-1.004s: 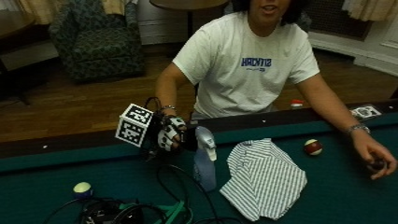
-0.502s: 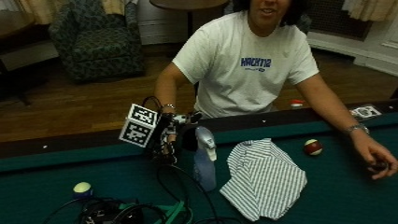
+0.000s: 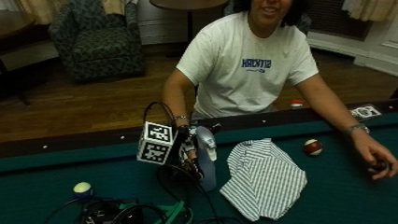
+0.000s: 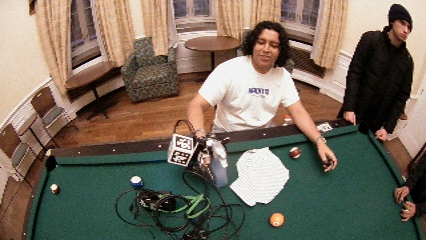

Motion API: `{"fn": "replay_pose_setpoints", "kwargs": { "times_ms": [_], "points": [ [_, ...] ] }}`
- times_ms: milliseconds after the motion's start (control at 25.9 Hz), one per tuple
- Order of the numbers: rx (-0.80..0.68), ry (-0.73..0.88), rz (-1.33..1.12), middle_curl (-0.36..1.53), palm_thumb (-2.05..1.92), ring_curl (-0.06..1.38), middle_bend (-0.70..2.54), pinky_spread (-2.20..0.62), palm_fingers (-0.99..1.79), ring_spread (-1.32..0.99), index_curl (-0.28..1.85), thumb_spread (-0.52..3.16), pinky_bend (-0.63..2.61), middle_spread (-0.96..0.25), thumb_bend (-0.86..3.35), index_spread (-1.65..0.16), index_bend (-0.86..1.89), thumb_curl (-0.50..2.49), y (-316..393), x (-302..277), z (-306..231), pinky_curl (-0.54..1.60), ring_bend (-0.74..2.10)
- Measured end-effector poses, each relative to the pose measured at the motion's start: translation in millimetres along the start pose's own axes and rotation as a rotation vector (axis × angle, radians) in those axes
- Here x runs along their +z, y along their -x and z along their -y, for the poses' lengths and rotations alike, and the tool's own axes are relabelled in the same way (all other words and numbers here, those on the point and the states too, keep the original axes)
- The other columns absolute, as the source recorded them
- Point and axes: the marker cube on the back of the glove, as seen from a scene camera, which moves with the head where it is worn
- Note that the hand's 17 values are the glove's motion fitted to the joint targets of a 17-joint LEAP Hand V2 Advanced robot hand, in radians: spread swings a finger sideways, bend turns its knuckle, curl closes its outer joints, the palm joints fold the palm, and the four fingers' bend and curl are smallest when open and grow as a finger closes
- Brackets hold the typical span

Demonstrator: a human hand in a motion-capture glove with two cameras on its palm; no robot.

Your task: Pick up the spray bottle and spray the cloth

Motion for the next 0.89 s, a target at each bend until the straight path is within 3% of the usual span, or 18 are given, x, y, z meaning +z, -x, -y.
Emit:
{"fn": "replay_pose_setpoints", "kwargs": {
  "times_ms": [386,695,888],
  "points": [
    [0.017,-0.003,0.146,0.38,0.70,0.36,0.50,0.04,1.13,-0.18,0.39,0.93,0.13,-0.19,0.04,-0.30,0.25,0.36,-8.3,21.1,20.0,0.18,0.48],
    [-0.093,-0.177,0.154,0.40,0.73,0.37,0.49,0.04,1.13,-0.18,0.41,0.95,0.13,-0.19,-0.01,-0.30,0.24,0.38,23.3,11.3,18.2,0.18,0.47],
    [-0.199,-0.197,0.152,0.41,0.73,0.38,0.48,0.04,1.13,-0.18,0.42,0.95,0.13,-0.19,-0.02,-0.30,0.23,0.40,84.2,-13.3,7.2,0.18,0.47]
  ]
}}
